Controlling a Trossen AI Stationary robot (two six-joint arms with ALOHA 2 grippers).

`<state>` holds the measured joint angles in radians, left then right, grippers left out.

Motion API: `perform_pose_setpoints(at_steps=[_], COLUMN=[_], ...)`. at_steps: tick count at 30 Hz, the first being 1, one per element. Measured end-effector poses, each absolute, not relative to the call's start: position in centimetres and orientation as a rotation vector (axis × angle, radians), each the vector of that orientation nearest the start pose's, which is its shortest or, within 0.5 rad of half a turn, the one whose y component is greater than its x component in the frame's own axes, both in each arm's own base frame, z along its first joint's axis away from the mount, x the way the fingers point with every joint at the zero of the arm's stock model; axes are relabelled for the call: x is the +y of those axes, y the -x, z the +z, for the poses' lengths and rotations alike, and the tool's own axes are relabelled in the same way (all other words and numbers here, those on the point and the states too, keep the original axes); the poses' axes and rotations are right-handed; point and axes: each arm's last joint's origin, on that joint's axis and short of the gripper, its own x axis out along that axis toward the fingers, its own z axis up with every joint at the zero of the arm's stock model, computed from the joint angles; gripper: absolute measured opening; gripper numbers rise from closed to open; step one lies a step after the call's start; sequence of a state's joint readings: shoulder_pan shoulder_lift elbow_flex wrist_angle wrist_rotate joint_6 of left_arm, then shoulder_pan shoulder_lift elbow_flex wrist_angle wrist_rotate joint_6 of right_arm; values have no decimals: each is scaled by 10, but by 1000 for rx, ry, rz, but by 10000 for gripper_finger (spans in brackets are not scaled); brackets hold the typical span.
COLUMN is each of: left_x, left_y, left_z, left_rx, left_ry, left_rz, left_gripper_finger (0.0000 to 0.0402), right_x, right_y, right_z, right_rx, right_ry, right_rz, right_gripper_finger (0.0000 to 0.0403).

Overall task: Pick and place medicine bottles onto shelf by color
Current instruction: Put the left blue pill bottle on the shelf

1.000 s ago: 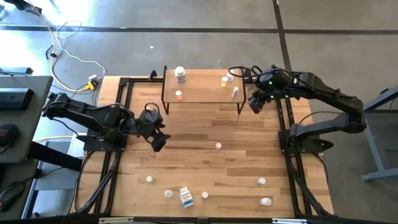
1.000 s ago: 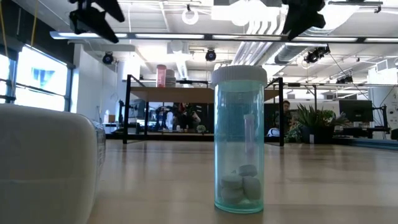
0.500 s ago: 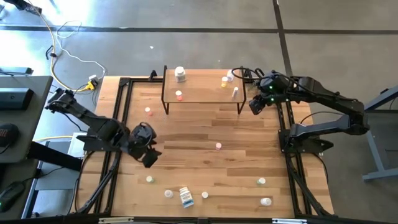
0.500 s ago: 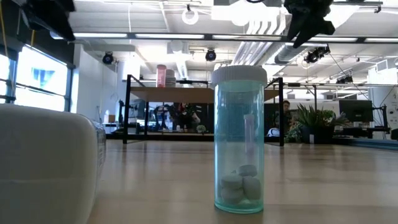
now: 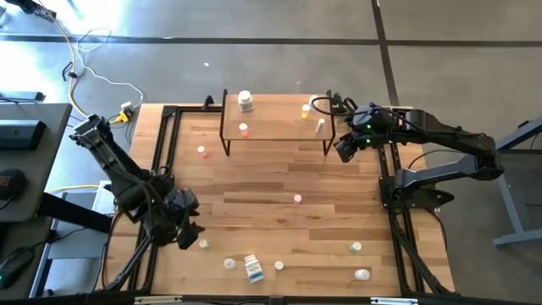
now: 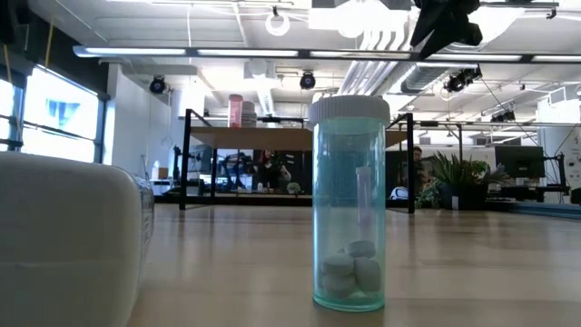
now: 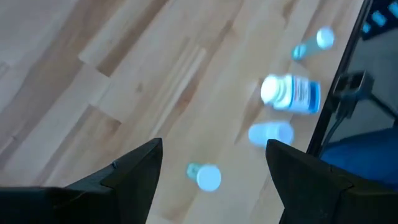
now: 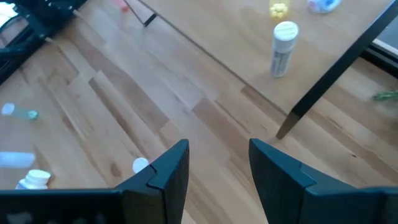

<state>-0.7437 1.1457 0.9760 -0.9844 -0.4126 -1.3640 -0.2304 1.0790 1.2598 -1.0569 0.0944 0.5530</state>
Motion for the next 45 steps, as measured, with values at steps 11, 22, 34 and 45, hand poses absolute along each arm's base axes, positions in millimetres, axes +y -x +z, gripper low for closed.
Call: perform_pose_setpoints(at_steps=[11, 22, 34, 45], left_x=[-175, -198, -204, -209], left_y=[-154, -165, -171, -180], left_z=[235, 202, 181, 162], left_rx=[1022, 1043, 1028, 1038], left_ry=[440, 398, 362, 353], left_rz=[417, 460, 536, 568], left_gripper_finger=[278, 278, 278, 278], right_x=[-34, -33, -33, -33], right_y=[-184, -185, -185, -185], right_z=[365, 365, 365, 365], right_rx=[781, 783, 783, 782], right_ry=[-577, -575, -575, -575], right_rz=[-495, -490, -490, -490], right_gripper_finger=[158, 158, 158, 158])
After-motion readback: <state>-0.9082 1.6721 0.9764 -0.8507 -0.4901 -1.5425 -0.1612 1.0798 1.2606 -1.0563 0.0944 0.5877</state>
